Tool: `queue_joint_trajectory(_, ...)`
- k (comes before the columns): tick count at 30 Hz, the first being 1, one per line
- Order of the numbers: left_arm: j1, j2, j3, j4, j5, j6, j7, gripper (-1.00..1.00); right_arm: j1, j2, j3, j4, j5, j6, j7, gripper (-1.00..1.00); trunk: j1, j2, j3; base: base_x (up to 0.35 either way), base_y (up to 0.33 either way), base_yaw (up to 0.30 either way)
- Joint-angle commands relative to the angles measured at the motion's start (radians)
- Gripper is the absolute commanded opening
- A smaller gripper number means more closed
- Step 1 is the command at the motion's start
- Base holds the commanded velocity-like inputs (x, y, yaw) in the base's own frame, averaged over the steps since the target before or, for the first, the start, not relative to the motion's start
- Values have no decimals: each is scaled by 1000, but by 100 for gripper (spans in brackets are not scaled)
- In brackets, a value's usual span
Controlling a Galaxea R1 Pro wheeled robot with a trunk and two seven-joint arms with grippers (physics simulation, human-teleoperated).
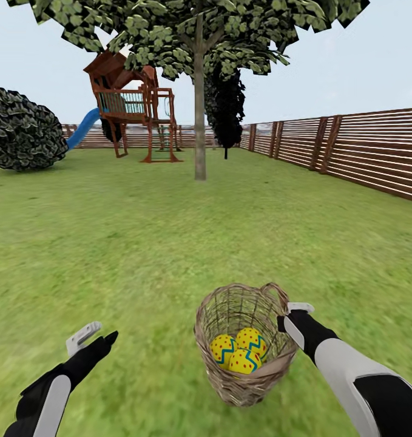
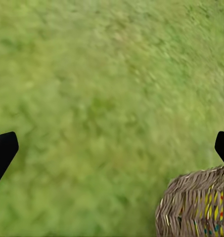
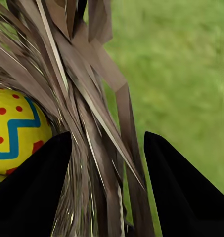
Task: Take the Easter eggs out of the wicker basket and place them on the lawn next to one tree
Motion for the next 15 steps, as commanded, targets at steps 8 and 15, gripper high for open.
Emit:
queue_joint_trajectory(8,-1,-1,0,6,11,5,7,100,0,-1,6,-3,-11,1,-6,-100,0,0,-1,177,0,111)
queue_joint_trajectory(15,-1,-1,0,13,10,5,6,100,0,-2,5,-4,-11,1,-6,-100,0,0,-1,174,-23,2)
